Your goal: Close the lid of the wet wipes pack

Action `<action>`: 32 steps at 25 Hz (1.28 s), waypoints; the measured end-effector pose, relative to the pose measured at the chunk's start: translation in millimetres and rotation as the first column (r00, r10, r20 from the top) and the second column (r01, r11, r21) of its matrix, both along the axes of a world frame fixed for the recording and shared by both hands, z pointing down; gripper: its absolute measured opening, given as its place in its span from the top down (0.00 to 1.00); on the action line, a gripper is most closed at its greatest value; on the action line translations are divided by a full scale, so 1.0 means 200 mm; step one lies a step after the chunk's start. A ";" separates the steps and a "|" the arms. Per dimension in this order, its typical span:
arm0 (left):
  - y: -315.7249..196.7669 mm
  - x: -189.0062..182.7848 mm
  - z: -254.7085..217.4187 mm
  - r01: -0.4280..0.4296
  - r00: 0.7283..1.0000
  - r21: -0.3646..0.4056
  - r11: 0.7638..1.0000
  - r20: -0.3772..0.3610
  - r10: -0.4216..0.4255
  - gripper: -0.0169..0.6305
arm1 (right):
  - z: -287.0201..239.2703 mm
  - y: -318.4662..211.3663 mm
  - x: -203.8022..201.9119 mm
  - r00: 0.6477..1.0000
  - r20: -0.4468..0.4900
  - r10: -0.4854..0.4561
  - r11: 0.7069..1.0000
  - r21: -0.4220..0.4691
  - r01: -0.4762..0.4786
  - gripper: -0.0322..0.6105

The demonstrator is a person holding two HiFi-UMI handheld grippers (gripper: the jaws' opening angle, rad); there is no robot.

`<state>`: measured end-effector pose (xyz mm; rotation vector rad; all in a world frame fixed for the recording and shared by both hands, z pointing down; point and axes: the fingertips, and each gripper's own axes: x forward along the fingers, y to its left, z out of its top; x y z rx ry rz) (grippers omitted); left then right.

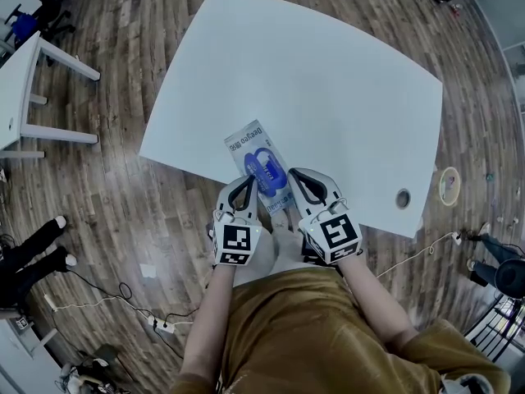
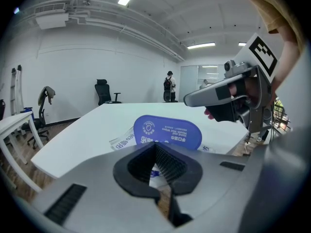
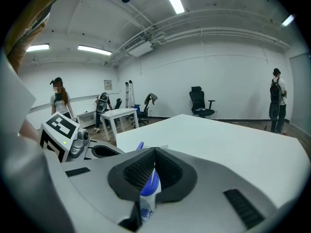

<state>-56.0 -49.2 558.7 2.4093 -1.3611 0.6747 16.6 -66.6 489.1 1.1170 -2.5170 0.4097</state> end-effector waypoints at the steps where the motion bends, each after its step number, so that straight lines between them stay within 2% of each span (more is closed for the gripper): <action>1: 0.00 0.00 0.00 -0.002 1.000 -0.002 1.000 0.000 0.002 0.98 | 0.00 0.00 -0.01 1.000 0.004 -0.004 1.000 0.000 0.004 0.94; 17: 0.00 0.02 0.02 -0.015 1.000 -0.023 1.000 -0.018 0.014 0.98 | 0.00 0.05 -0.11 0.995 0.040 -0.087 0.996 0.006 0.087 0.94; 24: 0.00 0.03 0.03 -0.023 1.000 -0.032 0.999 -0.022 0.022 0.98 | 0.02 0.08 -0.13 0.993 0.027 -0.115 0.993 0.001 0.115 0.94; 32: -0.01 0.04 0.05 -0.037 0.999 -0.052 0.998 -0.017 0.036 0.98 | 0.14 0.09 -0.12 0.993 -0.006 -0.116 0.992 -0.047 0.116 0.94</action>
